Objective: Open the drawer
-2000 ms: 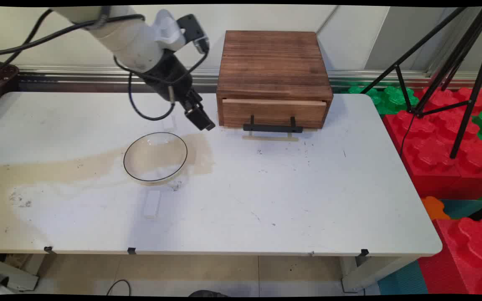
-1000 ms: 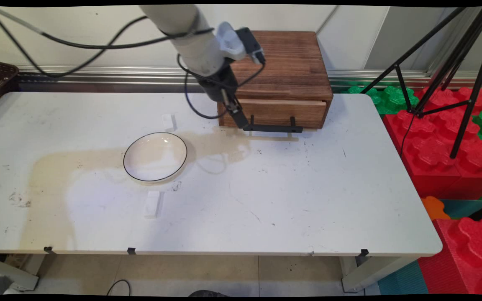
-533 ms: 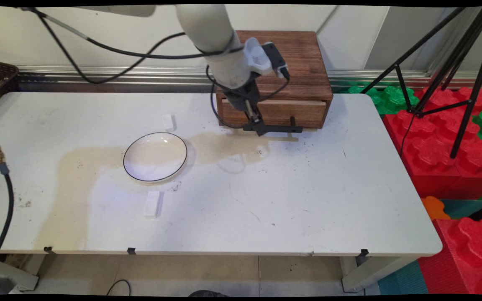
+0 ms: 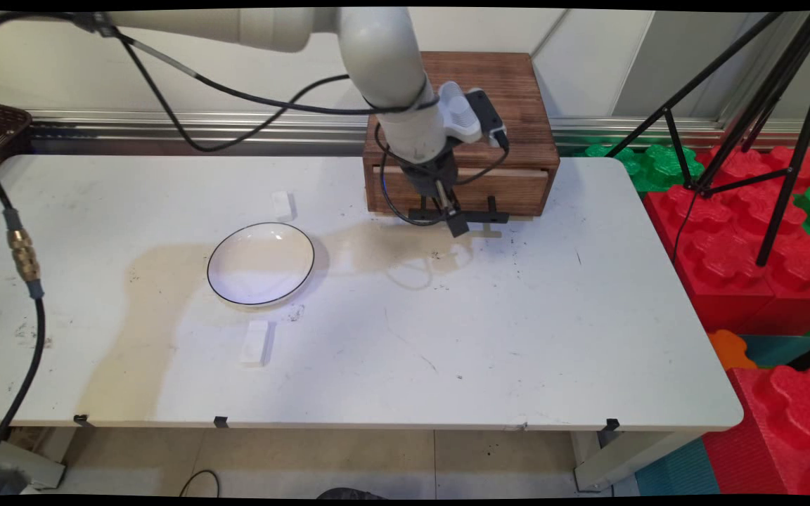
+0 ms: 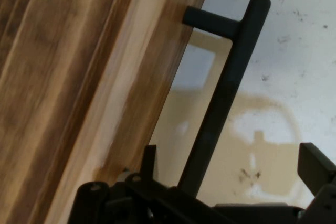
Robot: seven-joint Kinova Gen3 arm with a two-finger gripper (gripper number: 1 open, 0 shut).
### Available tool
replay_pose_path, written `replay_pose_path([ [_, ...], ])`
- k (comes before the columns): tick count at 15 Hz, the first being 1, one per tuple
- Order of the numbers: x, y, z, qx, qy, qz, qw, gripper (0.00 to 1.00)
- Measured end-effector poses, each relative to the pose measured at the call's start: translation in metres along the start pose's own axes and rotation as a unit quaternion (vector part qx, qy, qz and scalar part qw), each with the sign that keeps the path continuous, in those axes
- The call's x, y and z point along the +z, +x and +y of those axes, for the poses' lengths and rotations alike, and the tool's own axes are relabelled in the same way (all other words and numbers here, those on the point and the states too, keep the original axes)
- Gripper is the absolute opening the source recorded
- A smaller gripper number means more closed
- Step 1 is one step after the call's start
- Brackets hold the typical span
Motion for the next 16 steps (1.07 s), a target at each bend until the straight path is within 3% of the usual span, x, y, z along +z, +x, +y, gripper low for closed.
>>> replay_pose_path([
  [16,0.038,0.002,0.017,-0.011,-0.017,-0.015,0.9997,1.00],
])
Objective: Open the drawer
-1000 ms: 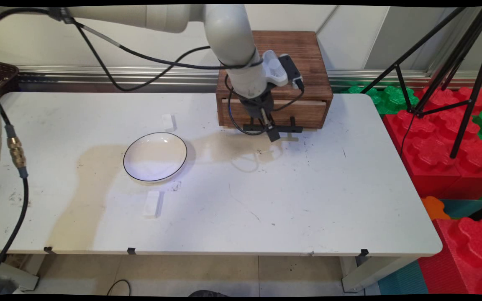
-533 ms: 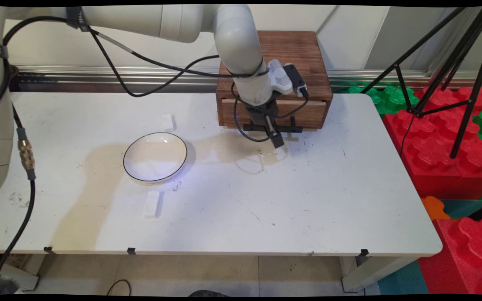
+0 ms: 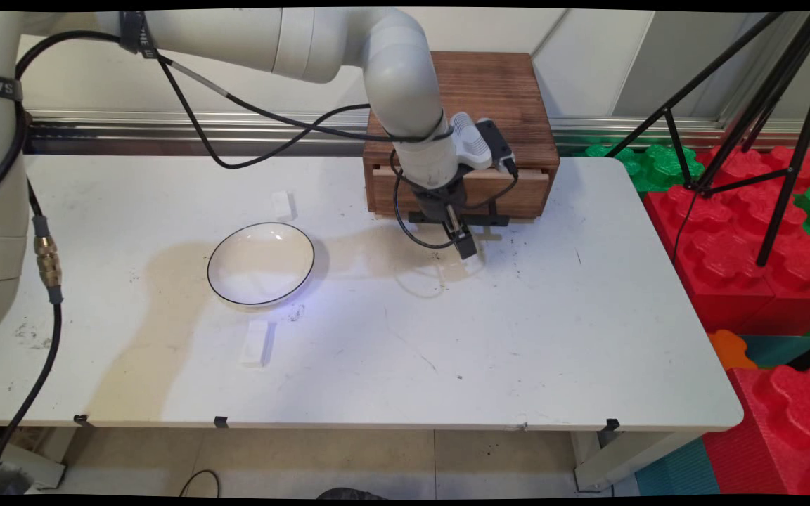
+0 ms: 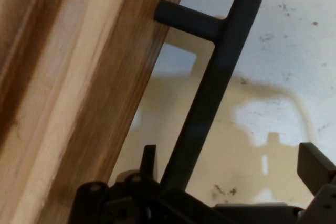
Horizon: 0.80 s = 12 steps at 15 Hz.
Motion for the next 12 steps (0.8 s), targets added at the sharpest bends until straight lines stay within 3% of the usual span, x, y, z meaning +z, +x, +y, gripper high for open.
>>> replay_pose_path([
  [12,-0.010,-0.012,0.036,-0.002,-0.018,-0.007,0.9998,1.00],
])
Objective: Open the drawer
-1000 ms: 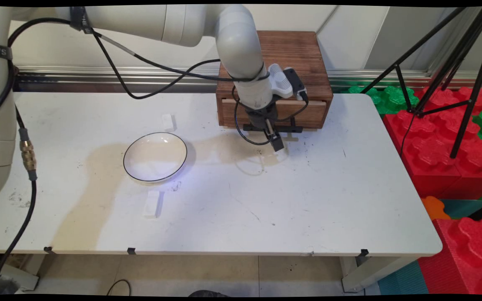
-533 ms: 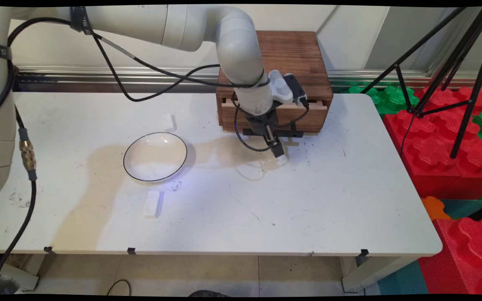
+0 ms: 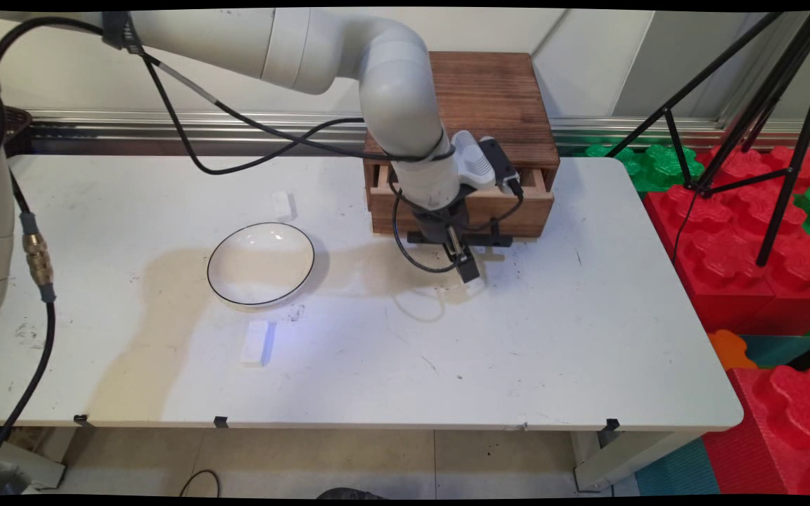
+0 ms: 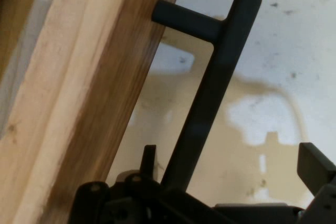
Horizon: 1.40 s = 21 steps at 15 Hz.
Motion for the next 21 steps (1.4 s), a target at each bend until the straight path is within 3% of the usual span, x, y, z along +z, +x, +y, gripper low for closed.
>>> replay_pose_path([
  [21,-0.022,-0.017,0.080,-0.006,-0.046,-0.012,0.9988,1.00],
])
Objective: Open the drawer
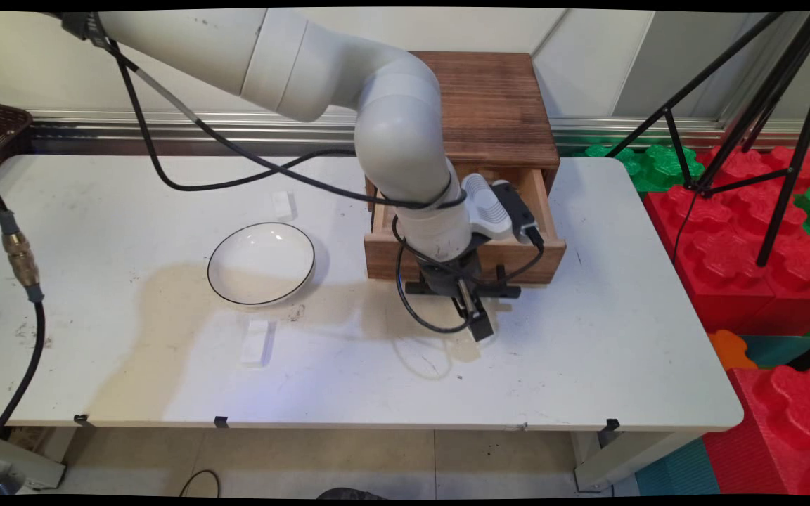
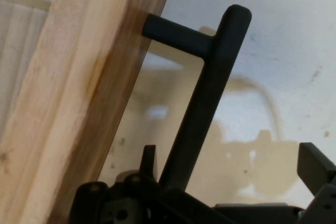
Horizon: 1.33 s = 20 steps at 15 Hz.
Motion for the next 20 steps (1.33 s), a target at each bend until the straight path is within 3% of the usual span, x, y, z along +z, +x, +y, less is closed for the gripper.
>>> replay_pose_path([
  [20,-0.020,-0.025,0.064,-0.003,-0.042,-0.018,0.9990,1.00],
])
